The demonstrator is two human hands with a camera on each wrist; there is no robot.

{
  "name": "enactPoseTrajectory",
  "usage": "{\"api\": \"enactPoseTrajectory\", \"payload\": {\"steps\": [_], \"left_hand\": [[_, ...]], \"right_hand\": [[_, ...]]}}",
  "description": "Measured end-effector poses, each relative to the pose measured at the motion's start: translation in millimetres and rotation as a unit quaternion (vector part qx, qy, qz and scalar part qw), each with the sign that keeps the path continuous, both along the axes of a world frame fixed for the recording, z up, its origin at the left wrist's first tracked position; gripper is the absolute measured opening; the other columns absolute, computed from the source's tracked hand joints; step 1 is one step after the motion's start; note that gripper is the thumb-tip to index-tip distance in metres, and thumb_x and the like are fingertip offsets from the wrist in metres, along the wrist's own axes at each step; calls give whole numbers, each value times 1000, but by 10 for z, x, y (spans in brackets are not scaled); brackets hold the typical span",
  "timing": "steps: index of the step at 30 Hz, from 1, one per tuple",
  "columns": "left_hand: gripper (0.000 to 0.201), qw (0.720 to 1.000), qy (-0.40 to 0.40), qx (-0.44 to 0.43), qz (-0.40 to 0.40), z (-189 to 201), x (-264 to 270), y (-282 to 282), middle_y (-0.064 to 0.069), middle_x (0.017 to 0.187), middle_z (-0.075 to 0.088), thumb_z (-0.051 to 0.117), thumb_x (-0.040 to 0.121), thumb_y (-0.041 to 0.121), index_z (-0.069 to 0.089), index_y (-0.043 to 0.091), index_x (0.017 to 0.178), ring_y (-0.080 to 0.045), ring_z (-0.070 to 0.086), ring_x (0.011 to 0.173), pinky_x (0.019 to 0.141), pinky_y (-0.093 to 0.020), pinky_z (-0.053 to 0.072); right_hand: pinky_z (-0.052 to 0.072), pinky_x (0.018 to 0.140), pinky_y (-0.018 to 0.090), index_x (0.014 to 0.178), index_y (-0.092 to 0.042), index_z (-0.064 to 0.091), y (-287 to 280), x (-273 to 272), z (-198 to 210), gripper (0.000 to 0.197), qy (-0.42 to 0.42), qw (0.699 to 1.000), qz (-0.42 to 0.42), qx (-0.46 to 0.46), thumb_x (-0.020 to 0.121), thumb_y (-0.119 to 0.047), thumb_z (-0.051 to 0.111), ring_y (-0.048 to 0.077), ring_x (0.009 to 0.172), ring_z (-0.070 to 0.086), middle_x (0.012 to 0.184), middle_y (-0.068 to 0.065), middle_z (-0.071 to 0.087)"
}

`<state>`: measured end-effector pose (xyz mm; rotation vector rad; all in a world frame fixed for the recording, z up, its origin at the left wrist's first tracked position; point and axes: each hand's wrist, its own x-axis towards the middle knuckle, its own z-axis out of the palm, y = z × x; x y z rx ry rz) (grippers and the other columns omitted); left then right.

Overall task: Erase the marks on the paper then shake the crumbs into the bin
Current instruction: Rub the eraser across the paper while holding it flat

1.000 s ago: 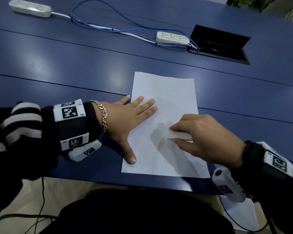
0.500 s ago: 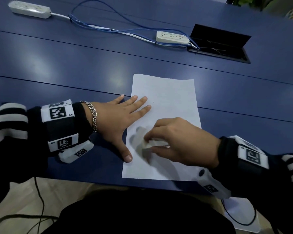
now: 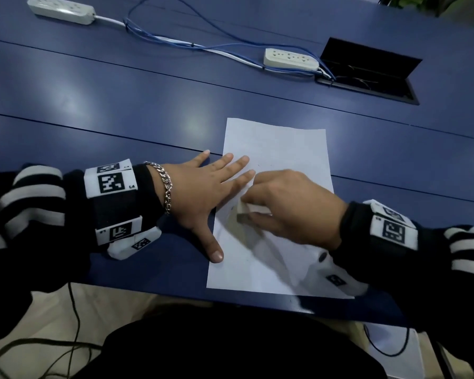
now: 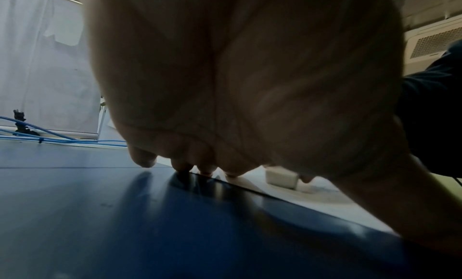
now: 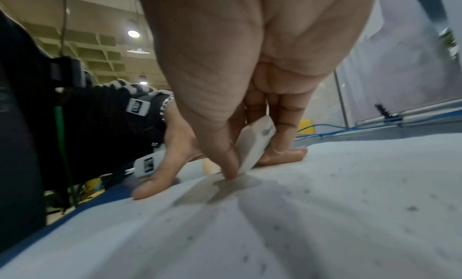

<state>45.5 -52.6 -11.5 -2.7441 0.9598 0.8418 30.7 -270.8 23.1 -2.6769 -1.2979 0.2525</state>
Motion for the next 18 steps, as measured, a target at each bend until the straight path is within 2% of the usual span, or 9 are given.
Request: {"api": "enactPoseTrajectory", "payload": {"steps": [3, 5, 9, 11, 13, 15, 18], "left_hand": [[167, 1000, 4, 11, 2, 2, -2, 6, 0, 164, -44, 59, 45, 106, -37, 27, 156, -24, -34, 154, 126, -61, -10], [166, 1000, 3, 12, -2, 4, -3, 4, 0, 163, -45, 59, 46, 105, -37, 27, 156, -24, -35, 154, 126, -61, -10], [167, 1000, -1, 8, -2, 33, -7, -13, 0, 166, -41, 61, 45, 105, -35, 27, 157, -23, -32, 155, 127, -61, -8], [167, 1000, -4, 12, -3, 38, -13, -23, 0, 166, -41, 60, 45, 105, -35, 26, 157, -23, -32, 155, 127, -61, -8], [166, 1000, -1, 18, -1, 46, -20, -18, 0, 164, -43, 60, 47, 105, -36, 26, 157, -23, -34, 154, 126, -60, -9], [165, 1000, 3, 16, 2, 55, -21, -17, 1, 163, -45, 59, 47, 105, -37, 27, 156, -22, -36, 153, 126, -60, -11], [162, 1000, -1, 14, 14, 53, -48, -4, 4, 163, -45, 57, 47, 107, -37, 31, 156, -21, -35, 153, 125, -59, -15]], "right_hand": [[51, 73, 37, 94, -25, 72, 40, -243, 17, 14, 38, 997, 67, -22, 92, -33, 62, 22, 85, 60, 91, -4, 61], [50, 74, 35, 99, -29, 74, 31, -260, 31, 16, 75, 991, 98, -50, 92, -36, 60, 19, 85, 59, 91, -6, 60], [52, 74, 34, 86, -21, 71, 16, 39, 31, 25, 15, 1000, -10, -12, 92, -44, 64, 23, 83, 63, 93, -5, 64], [51, 72, 34, 85, -18, 69, 13, -51, -11, 25, -12, 1000, -16, 8, 92, -42, 65, 24, 83, 63, 91, -2, 64], [51, 73, 36, 93, -21, 70, 22, -275, -15, 26, 29, 999, 25, -16, 95, -43, 57, 23, 83, 62, 88, -2, 61], [52, 77, 36, 105, -24, 71, -67, -401, 18, 28, 75, 995, 42, -49, 96, -45, 54, 20, 86, 62, 93, -4, 62], [53, 80, 34, 109, -27, 70, -345, -358, 76, 28, 49, 998, -41, -11, 93, -47, 58, 15, 89, 63, 97, -8, 64]]}}
